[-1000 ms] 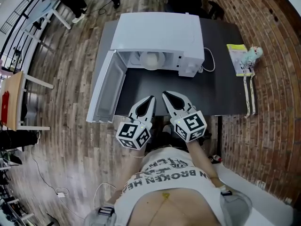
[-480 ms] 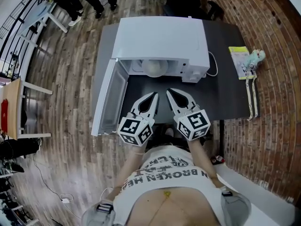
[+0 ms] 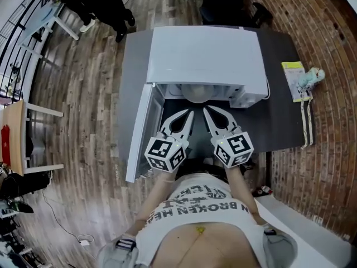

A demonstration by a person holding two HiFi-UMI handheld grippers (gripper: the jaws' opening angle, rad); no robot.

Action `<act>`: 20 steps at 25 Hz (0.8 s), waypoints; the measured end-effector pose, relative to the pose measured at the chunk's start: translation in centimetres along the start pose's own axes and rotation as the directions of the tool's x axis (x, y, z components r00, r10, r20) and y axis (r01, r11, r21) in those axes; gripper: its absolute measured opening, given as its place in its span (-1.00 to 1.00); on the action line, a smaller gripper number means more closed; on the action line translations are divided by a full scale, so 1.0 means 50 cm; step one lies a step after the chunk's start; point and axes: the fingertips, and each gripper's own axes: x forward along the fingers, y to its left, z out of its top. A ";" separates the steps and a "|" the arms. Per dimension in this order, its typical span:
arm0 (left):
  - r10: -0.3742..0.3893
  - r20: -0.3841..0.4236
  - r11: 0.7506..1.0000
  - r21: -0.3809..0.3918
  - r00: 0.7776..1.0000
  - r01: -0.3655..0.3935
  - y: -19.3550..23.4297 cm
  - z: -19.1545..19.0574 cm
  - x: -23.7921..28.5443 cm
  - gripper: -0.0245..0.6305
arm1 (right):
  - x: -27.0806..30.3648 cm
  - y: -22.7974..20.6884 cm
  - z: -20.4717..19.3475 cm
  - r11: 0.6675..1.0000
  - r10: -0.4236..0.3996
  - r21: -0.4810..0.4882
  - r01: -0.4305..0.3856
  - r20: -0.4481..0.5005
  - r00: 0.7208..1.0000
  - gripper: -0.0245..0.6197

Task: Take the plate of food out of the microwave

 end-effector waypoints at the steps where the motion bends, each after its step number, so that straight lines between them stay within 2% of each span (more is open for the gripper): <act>1: -0.005 -0.006 1.000 -0.002 1.000 0.005 0.015 0.002 0.001 -0.91 | 0.014 0.001 -0.002 1.000 -0.008 0.002 0.008 -0.005 1.000 -0.90; 7: -0.033 -0.031 0.999 0.018 0.999 0.034 0.075 0.000 0.019 -0.91 | 0.073 -0.004 -0.022 0.999 -0.051 0.015 0.052 -0.024 0.998 -0.90; 14: -0.062 -0.073 0.998 -0.009 0.995 0.062 0.108 -0.025 0.051 -0.91 | 0.104 -0.035 -0.056 0.994 -0.105 0.017 0.107 -0.073 0.992 -0.90; 20: -0.017 -0.114 1.000 -0.018 0.993 0.015 0.128 -0.061 0.092 -0.91 | 0.107 -0.094 -0.075 0.991 -0.133 0.016 0.136 -0.107 0.985 -0.90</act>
